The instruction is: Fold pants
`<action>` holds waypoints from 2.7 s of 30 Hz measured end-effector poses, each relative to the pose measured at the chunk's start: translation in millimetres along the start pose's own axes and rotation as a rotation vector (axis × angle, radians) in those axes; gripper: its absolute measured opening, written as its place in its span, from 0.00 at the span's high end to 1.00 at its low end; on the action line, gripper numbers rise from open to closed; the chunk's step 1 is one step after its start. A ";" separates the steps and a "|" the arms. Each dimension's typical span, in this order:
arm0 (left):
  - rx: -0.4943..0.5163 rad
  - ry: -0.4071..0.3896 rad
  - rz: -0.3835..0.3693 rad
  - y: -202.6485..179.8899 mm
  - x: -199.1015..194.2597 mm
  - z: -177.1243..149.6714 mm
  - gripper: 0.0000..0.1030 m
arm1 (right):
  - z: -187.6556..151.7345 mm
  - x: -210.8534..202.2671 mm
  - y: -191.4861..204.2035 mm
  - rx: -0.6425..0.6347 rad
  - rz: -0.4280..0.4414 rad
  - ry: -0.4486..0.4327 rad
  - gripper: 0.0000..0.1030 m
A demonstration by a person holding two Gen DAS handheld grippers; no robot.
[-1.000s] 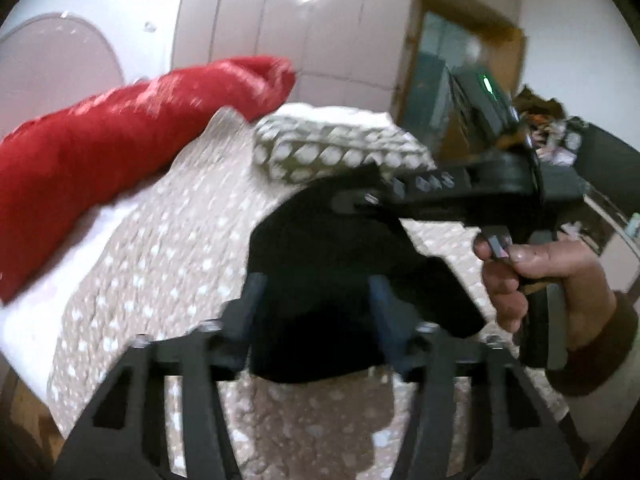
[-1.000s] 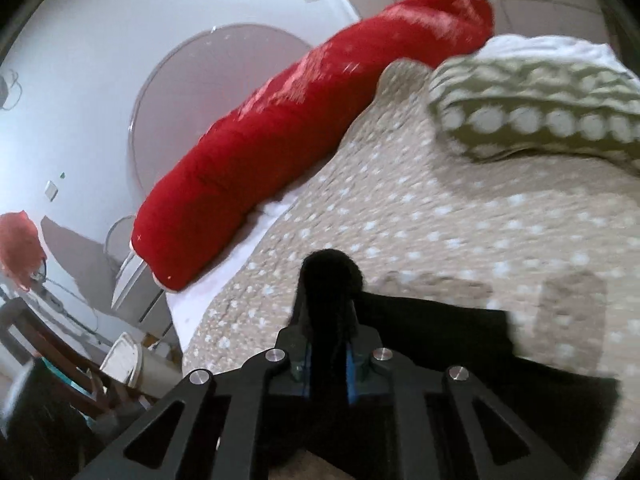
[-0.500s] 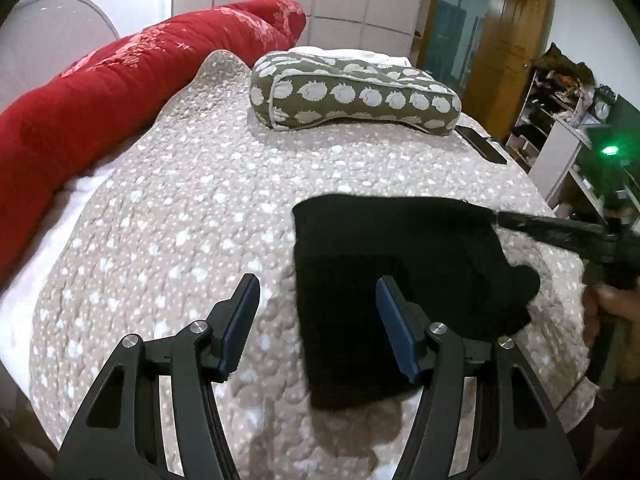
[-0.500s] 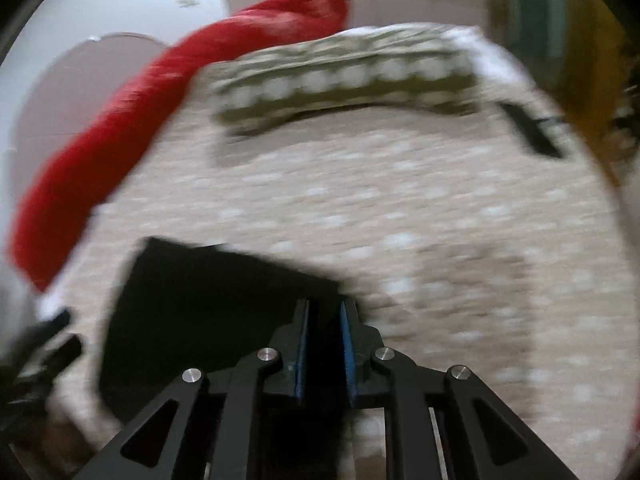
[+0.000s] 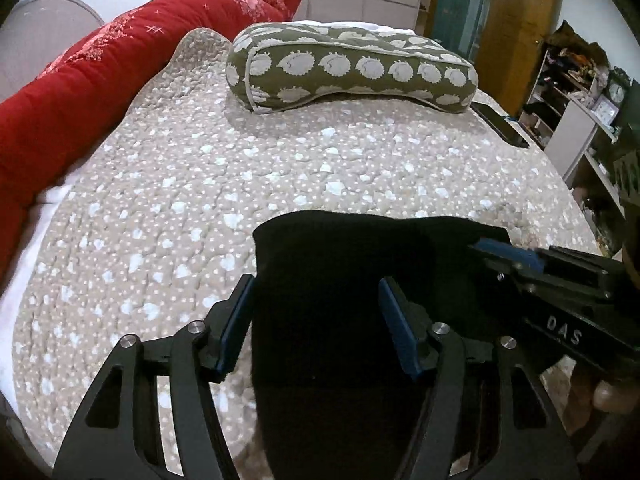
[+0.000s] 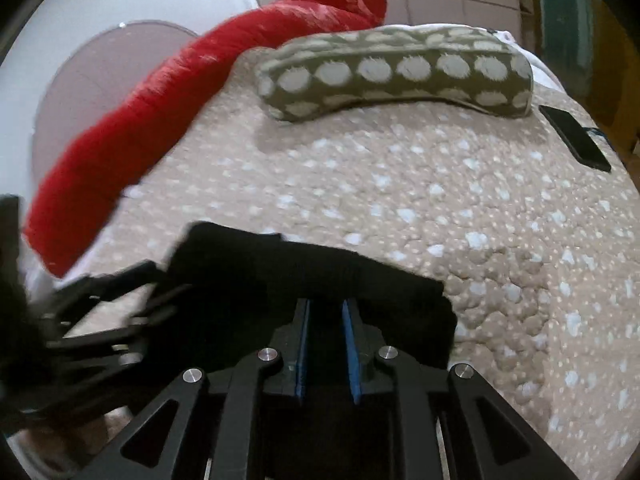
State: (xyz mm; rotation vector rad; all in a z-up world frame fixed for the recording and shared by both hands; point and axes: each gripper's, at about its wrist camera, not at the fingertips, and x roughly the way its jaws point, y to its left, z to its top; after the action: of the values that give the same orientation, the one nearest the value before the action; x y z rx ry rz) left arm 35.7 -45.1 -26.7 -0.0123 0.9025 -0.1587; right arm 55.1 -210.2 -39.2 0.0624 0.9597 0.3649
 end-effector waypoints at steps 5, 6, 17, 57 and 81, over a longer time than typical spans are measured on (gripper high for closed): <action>0.001 0.001 0.000 -1.7 1.7 2.6 0.36 | 11.6 -1.0 -2.8 0.027 0.004 0.004 0.85; 0.000 0.001 -0.001 -1.9 1.9 2.7 0.36 | 9.4 -6.8 -2.1 0.025 0.007 0.001 0.85; 0.005 -0.005 0.006 -5.1 -0.1 -2.7 0.33 | -52.9 -53.5 14.1 -0.055 -0.020 0.037 0.85; -0.037 0.013 0.005 -5.8 -1.3 -9.7 0.22 | -41.3 -45.7 -38.0 0.218 0.022 -0.044 0.62; -0.103 0.030 -0.003 13.7 -25.2 -17.3 0.22 | -43.8 -39.4 -16.9 0.129 0.041 -0.114 0.89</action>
State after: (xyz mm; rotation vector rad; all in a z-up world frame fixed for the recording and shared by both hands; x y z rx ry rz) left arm 8.7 -26.9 -18.8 -0.1076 0.9399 -0.1156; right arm 4.0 -243.8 -37.0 0.2190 0.8694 0.3335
